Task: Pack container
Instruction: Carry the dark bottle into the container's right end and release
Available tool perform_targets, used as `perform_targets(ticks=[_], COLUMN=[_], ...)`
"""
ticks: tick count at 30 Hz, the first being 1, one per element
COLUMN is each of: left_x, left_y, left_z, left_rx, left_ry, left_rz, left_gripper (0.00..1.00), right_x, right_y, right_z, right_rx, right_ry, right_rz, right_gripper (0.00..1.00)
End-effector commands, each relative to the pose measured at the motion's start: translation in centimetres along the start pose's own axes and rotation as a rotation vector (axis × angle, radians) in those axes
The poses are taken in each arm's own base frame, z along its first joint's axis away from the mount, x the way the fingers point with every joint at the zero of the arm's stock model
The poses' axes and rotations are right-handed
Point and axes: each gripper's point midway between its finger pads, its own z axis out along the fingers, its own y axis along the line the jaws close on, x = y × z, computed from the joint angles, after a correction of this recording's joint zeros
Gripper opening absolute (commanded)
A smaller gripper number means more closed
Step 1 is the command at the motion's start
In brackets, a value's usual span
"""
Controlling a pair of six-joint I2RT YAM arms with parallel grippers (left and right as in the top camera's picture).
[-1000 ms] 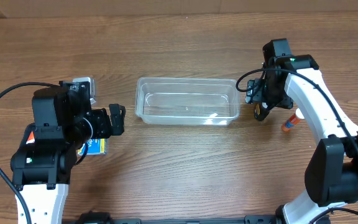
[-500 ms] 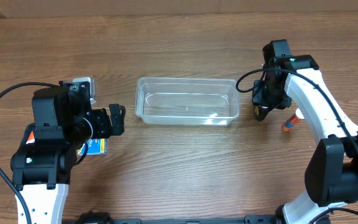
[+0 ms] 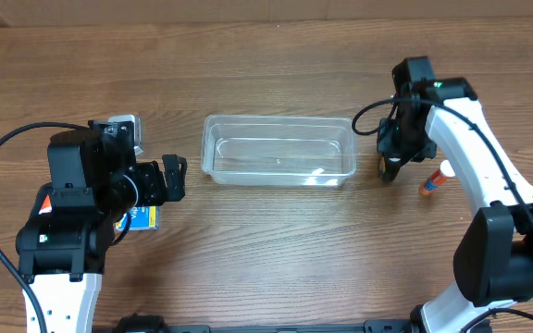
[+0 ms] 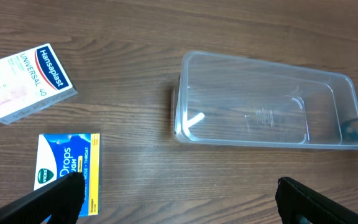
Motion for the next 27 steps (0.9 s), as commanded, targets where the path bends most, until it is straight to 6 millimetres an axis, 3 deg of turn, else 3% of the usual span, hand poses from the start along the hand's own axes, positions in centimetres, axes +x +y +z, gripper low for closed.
perform_targets(ticks=[1,2,5,7,9,14,16,23,27], left_x=[-0.8,-0.8,-0.8,-0.8,-0.8,-0.8,-0.8,-0.9,-0.9], left_y=[-0.4,-0.4,-0.4,-0.4,-0.4,-0.4,-0.4,-0.4,-0.4], left_z=[-0.5,-0.5,-0.5,-0.5,-0.5,-0.5,-0.5,-0.5,-0.5], left_rx=[0.008,0.008,0.008,0.008,0.008,0.008,0.008,0.008,0.008], left_ry=[-0.025,-0.025,-0.025,-0.025,-0.025,-0.025,-0.025,-0.025,-0.025], left_rz=[0.032,0.032,0.032,0.032,0.032,0.032,0.032,0.032,0.032], left_gripper=[1.0,1.0,1.0,1.0,1.0,1.0,1.0,1.0,1.0], right_x=[-3.9,-4.1,-3.9,-3.4,-2.6,-1.4,-1.3,-0.9,-1.0], right_y=[0.9,1.1,2.9,4.8,6.7,10.7,11.1,11.8,12.0], right_z=[-8.3,-9.5,-16.5,-18.4,-18.6,-16.4,-14.8,-5.9,-3.5], right_rx=[-0.059,-0.066,-0.117,-0.16,-0.19,-0.207,-0.192,-0.161,-0.159], right_ry=[-0.205,-0.227,-0.341,-0.366,-0.359,-0.276,-0.237,-0.155,-0.162], right_rz=[0.007,0.003,-0.039,-0.048,-0.05,0.005,0.033,0.029,0.024], right_gripper=[0.04,0.04,0.04,0.04,0.04,0.04,0.04,0.04,0.04])
